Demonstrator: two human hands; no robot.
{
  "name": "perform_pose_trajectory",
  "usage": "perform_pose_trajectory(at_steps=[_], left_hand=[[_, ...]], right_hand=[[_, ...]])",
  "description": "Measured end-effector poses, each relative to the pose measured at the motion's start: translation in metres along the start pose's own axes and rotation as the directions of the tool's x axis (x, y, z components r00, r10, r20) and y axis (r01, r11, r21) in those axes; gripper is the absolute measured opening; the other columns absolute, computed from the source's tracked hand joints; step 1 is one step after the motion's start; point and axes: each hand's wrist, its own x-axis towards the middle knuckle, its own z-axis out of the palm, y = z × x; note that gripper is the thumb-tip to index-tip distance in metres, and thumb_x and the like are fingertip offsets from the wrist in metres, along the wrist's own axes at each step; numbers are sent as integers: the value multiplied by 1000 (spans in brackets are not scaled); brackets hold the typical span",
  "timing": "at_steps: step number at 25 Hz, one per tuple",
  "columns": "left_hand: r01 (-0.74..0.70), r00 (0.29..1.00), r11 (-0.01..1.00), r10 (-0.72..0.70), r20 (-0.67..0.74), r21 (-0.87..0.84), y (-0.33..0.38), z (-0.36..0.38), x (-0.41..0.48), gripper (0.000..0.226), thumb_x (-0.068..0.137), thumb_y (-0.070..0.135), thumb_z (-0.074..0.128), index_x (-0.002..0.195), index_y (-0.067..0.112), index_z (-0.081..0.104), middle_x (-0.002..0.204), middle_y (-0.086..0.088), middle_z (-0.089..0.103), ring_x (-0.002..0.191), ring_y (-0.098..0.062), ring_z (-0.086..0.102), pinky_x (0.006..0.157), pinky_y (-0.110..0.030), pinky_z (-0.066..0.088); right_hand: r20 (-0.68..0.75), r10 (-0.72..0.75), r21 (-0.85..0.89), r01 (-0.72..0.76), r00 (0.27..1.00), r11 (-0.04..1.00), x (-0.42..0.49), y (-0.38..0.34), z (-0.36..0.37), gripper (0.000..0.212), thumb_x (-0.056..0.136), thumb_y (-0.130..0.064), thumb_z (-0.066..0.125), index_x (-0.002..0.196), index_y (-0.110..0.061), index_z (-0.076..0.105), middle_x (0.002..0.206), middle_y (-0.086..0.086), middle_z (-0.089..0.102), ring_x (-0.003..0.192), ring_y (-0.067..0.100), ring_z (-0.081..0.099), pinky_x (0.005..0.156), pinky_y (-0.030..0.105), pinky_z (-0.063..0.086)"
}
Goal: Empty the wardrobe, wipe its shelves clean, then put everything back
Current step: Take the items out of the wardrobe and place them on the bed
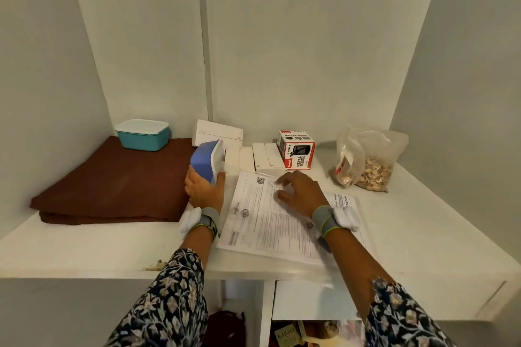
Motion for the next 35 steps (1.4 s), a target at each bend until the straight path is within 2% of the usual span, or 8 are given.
perform_pose_trajectory(at_steps=[2, 5, 10, 16, 25, 29, 32, 35], left_hand=[[-11, 1000, 999, 11, -11, -37, -1, 5, 4, 92, 81, 38, 70, 149, 4, 17, 152, -16, 26, 140, -33, 23, 109, -46, 27], [2, 999, 998, -5, -45, -67, -3, 9, 12, 97, 79, 42, 72, 149, 5, 16, 151, -15, 29, 137, -33, 25, 107, -47, 31], [35, 991, 999, -38, -129, -27, 0, 14, 17, 88, 77, 46, 70, 142, 3, 32, 139, -18, 41, 126, -35, 33, 99, -47, 35], [-14, 967, 949, -68, -247, -315, 3, 4, 11, 100, 60, 66, 44, 130, -5, 43, 126, -22, 46, 116, -34, 44, 97, -40, 38], [-33, 984, 880, -55, -169, -475, 4, -4, -3, 72, 72, 15, 77, 127, -3, 33, 121, -13, 41, 105, -22, 48, 85, -22, 43], [45, 991, 868, -102, -88, -495, 6, -7, -13, 66, 77, 7, 73, 122, 7, 25, 117, -9, 42, 96, -18, 49, 63, -5, 39], [76, 990, 867, -124, -65, -492, 8, -9, -18, 64, 80, 9, 70, 124, 7, 24, 115, -7, 44, 94, -19, 50, 59, -5, 38], [95, 988, 868, -142, -60, -487, 10, -14, -24, 68, 83, 11, 68, 131, 0, 21, 113, -7, 45, 93, -19, 50, 68, -17, 42]], right_hand=[[-13, 74, -72, -75, 997, 995, 8, 11, 8, 53, 85, -49, 58, 132, -28, 44, 135, -1, 43, 127, 22, 40, 106, 40, 28], [62, 134, -116, -127, 989, 985, 10, 21, 27, 62, 86, -58, 51, 138, -25, 38, 136, 1, 39, 129, 23, 37, 108, 42, 23], [-63, 124, -63, -128, 990, 990, 13, 26, 34, 51, 85, -52, 55, 124, -21, 47, 120, 1, 46, 118, 24, 37, 99, 41, 28], [-137, 112, 81, -102, 984, 992, 9, 23, 27, 39, 72, -54, 42, 93, -22, 51, 95, -6, 45, 102, 20, 42, 86, 33, 21], [-225, 45, 102, -22, 973, 995, 4, 21, 23, 42, 73, -53, 41, 91, -19, 58, 82, -8, 53, 92, 20, 48, 79, 30, 18], [-223, 35, 116, -9, 974, 993, 0, 19, 21, 41, 71, -58, 39, 84, -23, 55, 68, -11, 48, 83, 20, 49, 78, 30, 19], [-228, 20, 133, 11, 973, 991, -2, 22, 21, 48, 64, -67, 29, 79, -26, 50, 67, -12, 47, 80, 18, 47, 78, 31, 21], [-210, 17, 147, 14, 978, 989, -4, 21, 22, 37, 70, -62, 38, 82, -28, 48, 70, -12, 49, 80, 16, 45, 82, 32, 23]])
